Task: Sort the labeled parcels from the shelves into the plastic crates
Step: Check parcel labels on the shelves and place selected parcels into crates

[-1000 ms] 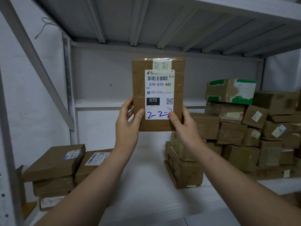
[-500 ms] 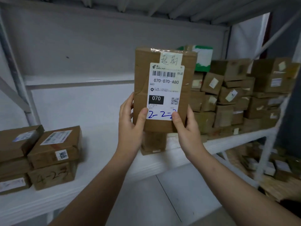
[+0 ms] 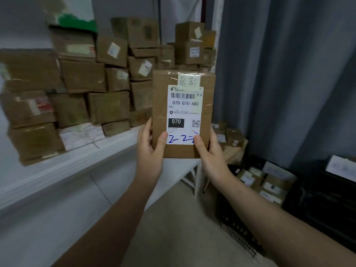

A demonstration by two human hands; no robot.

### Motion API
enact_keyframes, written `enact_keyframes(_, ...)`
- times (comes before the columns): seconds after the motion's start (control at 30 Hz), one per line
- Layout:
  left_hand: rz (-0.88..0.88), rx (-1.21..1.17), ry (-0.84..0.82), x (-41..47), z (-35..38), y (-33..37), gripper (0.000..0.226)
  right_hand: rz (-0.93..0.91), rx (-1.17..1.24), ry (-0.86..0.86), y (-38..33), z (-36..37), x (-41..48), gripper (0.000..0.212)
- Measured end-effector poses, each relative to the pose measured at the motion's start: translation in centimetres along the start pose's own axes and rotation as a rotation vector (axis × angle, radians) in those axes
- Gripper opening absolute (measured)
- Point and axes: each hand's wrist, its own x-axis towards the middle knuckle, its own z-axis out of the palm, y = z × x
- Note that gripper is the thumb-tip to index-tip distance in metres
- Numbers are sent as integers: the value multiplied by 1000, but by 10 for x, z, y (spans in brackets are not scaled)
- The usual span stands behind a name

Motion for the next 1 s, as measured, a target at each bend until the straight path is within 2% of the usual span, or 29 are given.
enact_keyframes(0.2, -167, -15, -160, -38, 102, -49, 37, 145, -100, 136, 52, -107, -25, 48)
enact_keyframes(0.43, -302, 118, -362, -51, 186, -103, 39, 390, -153, 309, 123, -178, -40, 49)
enact_keyframes(0.7, -483, 126, -739, -2, 267, -194, 31, 631, -111, 460, 210, -236, 11, 51)
enact_keyframes(0.77, -567, 154, -804, 18, 285, -230, 42, 713, -91, 489, 231, -246, 31, 53)
enact_keyframes(0.83, -625, 199, -863, 36, 305, -261, 64, 816, -70, 536, 250, -255, 47, 50)
enact_keyframes(0.87, -644, 219, -898, 43, 316, -273, 66, 871, -56, 560, 259, -260, 53, 46)
enact_keyframes(0.93, -645, 267, -973, 56, 340, -293, 53, 937, -39, 610, 276, -272, 65, 49)
enact_keyframes(1.0, -640, 327, -1054, 64, 364, -308, 50, 972, -44, 658, 289, -287, 74, 48)
